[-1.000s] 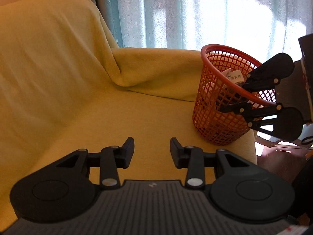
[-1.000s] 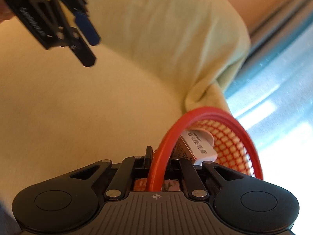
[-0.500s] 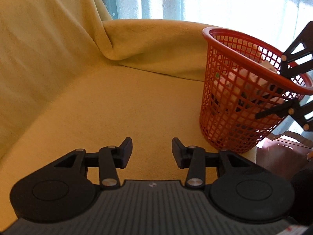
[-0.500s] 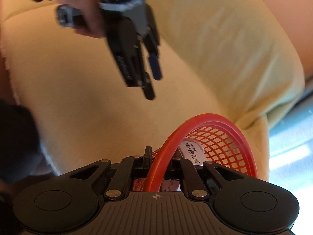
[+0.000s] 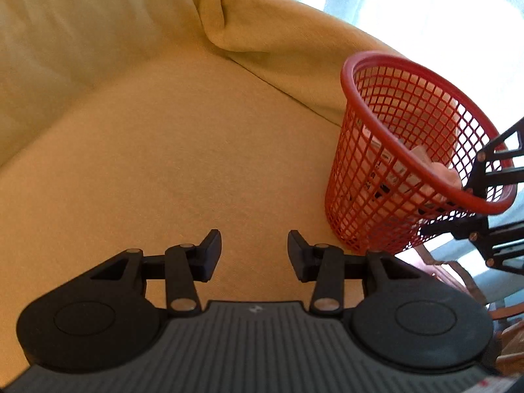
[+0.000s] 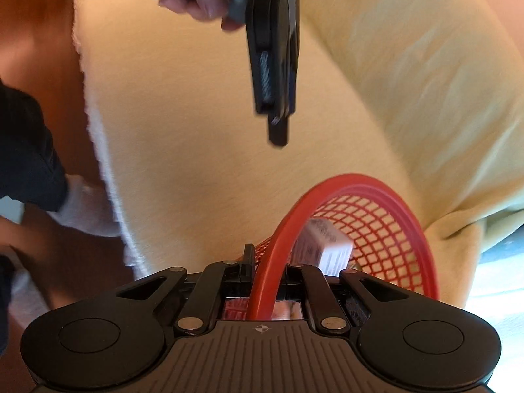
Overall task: Organize objects
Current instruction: 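Lower the red wastebasket with the right gripper onto the wooden floor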
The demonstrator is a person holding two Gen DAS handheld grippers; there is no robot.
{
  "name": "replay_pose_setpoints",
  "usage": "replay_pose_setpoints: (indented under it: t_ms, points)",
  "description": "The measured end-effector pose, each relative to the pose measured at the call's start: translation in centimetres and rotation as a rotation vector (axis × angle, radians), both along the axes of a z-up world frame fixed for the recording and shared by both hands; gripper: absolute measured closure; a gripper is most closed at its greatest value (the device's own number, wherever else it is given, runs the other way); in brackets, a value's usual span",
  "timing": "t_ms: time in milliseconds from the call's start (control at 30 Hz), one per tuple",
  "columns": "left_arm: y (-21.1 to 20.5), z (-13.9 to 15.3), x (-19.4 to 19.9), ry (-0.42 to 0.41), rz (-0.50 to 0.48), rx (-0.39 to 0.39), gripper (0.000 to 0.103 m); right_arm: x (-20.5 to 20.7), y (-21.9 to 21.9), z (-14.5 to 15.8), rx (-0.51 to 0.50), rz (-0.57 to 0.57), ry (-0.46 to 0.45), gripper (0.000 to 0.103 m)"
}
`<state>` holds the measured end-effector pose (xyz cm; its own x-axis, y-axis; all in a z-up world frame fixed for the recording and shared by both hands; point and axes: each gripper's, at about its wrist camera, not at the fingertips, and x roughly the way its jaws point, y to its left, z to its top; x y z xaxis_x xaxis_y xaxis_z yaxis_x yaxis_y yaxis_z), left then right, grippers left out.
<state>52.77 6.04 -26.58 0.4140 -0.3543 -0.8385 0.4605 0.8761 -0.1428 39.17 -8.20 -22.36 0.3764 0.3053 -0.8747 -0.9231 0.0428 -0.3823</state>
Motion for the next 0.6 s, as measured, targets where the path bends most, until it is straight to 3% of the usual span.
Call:
replay_pose_setpoints:
  t_ms: [233,600]
  points:
    - [-1.0,3.3,-2.5,-0.003,0.095,0.051,0.064,-0.6,-1.5,0.5,-0.042,0.058,0.046,0.099]
    - [-3.9,7.1,-11.6,-0.008,0.235,0.059,0.064,-9.3,-4.9,1.8,-0.111,0.166,0.038,0.099]
